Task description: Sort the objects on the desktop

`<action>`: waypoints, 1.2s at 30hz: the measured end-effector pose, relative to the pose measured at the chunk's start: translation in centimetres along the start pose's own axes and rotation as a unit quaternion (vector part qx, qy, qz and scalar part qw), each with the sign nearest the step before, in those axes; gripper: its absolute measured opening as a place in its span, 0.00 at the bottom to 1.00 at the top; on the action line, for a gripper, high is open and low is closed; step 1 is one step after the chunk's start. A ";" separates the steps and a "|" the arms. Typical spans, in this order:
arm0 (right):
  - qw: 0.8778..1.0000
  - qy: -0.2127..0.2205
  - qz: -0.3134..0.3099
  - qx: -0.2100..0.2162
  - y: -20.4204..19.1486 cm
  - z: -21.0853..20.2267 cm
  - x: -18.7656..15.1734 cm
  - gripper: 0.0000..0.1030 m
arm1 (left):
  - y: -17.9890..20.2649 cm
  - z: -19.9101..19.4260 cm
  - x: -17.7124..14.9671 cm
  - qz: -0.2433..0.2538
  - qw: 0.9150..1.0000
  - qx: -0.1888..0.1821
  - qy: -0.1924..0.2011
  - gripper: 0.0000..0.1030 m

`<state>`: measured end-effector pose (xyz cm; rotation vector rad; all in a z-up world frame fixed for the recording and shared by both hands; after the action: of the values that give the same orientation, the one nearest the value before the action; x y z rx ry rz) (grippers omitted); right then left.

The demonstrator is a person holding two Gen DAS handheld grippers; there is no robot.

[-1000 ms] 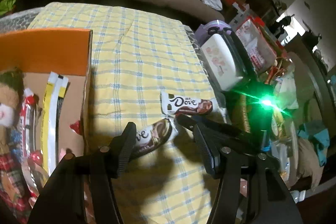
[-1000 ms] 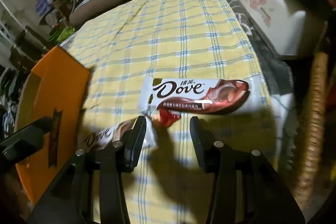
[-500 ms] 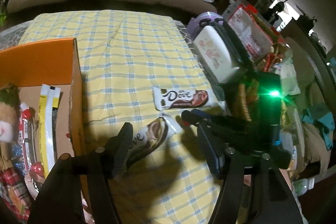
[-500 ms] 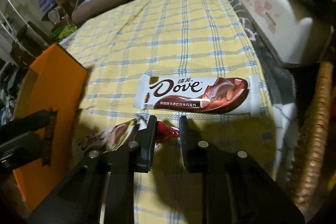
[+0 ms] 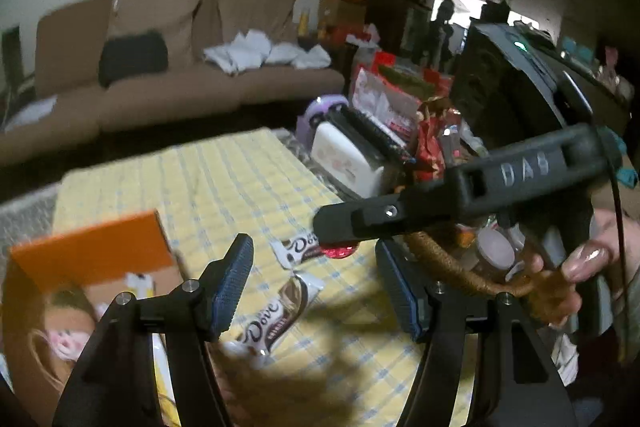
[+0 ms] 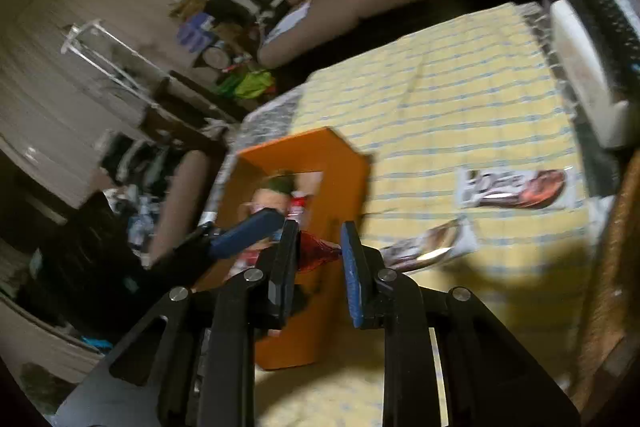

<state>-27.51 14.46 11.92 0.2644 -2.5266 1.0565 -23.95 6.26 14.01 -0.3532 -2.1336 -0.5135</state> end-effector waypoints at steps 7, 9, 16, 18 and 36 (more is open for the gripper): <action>0.999 -0.016 0.002 0.035 -4.1 1.7 -0.6 0.20 | -1.1 -3.9 0.8 -0.002 1.000 -0.003 0.026 0.53; 0.999 -0.023 0.001 0.043 -5.3 2.6 -1.1 0.21 | -1.9 -4.9 0.4 -0.001 1.000 -0.005 0.023 0.46; 0.996 -0.060 -0.003 0.067 -9.4 8.5 -1.9 0.21 | -7.3 -8.7 -2.1 -0.030 0.999 0.020 0.017 0.39; 0.995 -0.073 -0.006 0.068 -10.2 10.4 -2.5 0.21 | -9.1 -9.2 -3.2 -0.036 0.999 0.034 0.005 0.29; 0.970 -0.130 -0.125 -0.166 -9.8 21.1 -5.4 0.25 | -16.6 -8.4 -10.8 -0.101 0.980 0.131 -0.108 0.20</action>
<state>-25.37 -7.37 2.43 0.6385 -2.7525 0.5196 -19.00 -13.02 5.68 -0.0433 -2.4291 -0.3114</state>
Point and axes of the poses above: each gripper's, at about its wrist camera, not at the fingertips, and z roughly the way its jaws point, y to its right, x to its top, the point moved 7 cm from there along z, roughly the way its jaws point, and after that the axes turned 7 degrees about -x, right-handed, at the moved point
